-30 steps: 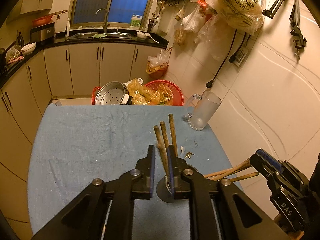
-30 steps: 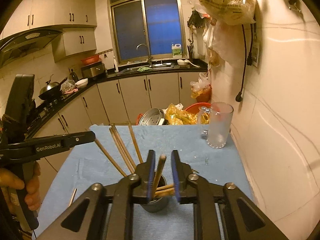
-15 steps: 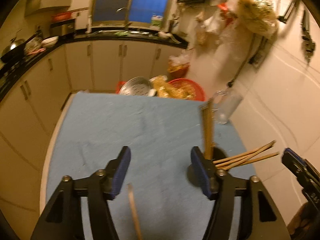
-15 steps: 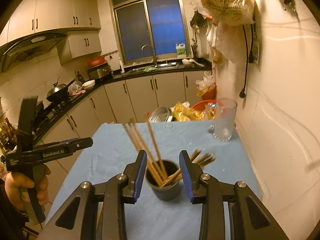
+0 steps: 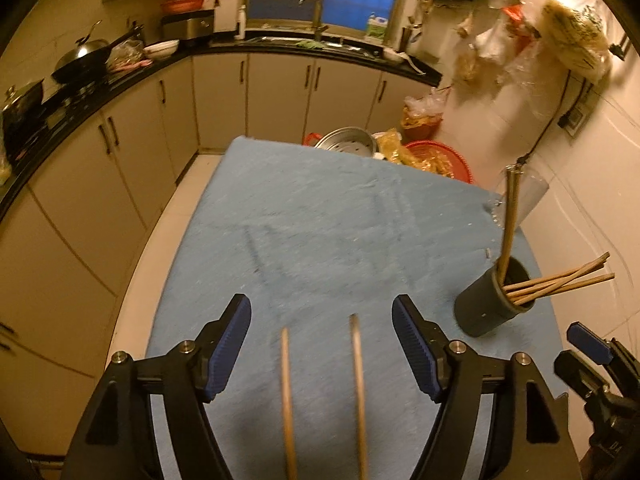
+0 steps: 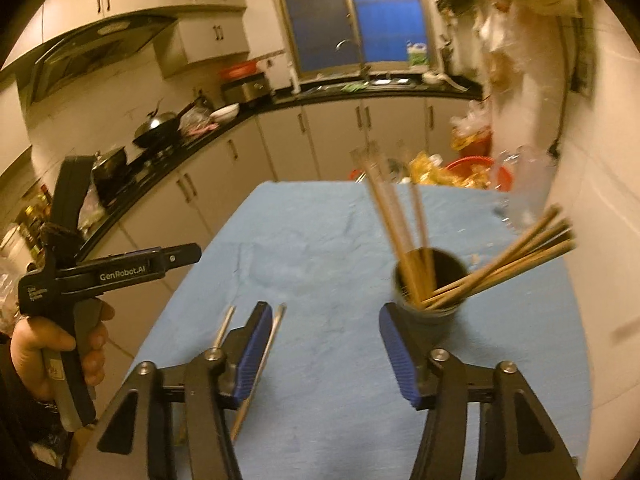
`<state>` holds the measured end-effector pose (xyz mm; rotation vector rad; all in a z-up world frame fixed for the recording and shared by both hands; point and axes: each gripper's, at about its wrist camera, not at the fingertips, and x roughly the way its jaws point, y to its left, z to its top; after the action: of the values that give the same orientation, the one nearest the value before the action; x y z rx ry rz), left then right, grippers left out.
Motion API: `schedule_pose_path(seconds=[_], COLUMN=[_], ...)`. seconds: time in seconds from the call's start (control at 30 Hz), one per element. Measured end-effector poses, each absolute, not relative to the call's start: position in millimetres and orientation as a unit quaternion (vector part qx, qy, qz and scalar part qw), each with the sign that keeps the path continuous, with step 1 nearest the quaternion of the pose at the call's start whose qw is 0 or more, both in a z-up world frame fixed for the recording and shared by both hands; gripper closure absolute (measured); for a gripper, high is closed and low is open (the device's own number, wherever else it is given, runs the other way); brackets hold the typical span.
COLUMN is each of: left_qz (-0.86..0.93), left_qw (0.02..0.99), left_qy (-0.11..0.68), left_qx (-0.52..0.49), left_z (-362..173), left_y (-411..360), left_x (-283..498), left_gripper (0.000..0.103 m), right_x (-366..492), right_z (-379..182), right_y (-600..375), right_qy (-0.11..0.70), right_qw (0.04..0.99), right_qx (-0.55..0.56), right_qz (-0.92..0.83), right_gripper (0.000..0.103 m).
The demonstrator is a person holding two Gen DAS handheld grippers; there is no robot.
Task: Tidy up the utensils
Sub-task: 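Return both open tools to the last chopsticks on the towel, then grasp a chopstick with the left tool while the right tool grasps one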
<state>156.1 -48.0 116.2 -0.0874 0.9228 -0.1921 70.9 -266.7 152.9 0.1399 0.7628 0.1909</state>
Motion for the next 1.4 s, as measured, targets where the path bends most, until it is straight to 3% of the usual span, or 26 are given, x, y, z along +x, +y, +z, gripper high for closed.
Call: schedule_pose_path(seconds=[0.4, 0.73, 0.97, 1.17, 1.3, 1.33, 1.4], left_qz=[-0.044, -0.047, -0.065, -0.095, -0.113, -0.116, -0.12], left_qw=[0.875, 0.861, 0.841, 0.821, 0.801, 0.797, 0.798], left_qy=[0.477, 0.504, 0.535, 0.559, 0.584, 0.59, 0.588], left_qx=[-0.067, -0.051, -0.05, -0.058, -0.06, -0.059, -0.06], left_z=[88.1, 62.1, 31.4, 14.4, -3.5, -8.8, -14.4], left_y=[7.7, 7.0, -5.7, -20.0, -31.7, -33.3, -31.6], left_x=[137.7, 146.9, 171.0, 194.1, 203.6, 204.0, 201.5], left_gripper=[0.029, 0.029, 0.031, 0.055, 0.08, 0.093, 0.097], right_x=[81.7, 99.9, 125.0, 146.2, 165.4, 171.9, 183.4], right_z=[129.6, 106.0, 87.8, 77.2, 66.9, 63.1, 55.1], right_y=[-232.4, -214.4, -209.0, -215.1, -218.1, -217.8, -214.0], right_qy=[0.399, 0.434, 0.459, 0.473, 0.484, 0.488, 0.497], right_qw=[0.906, 0.887, 0.874, 0.865, 0.856, 0.853, 0.846], right_qx=[0.07, 0.063, 0.081, 0.108, 0.132, 0.136, 0.14], right_qz=[0.119, 0.142, 0.139, 0.126, 0.124, 0.124, 0.128], right_gripper=[0.035, 0.035, 0.042, 0.051, 0.056, 0.057, 0.061])
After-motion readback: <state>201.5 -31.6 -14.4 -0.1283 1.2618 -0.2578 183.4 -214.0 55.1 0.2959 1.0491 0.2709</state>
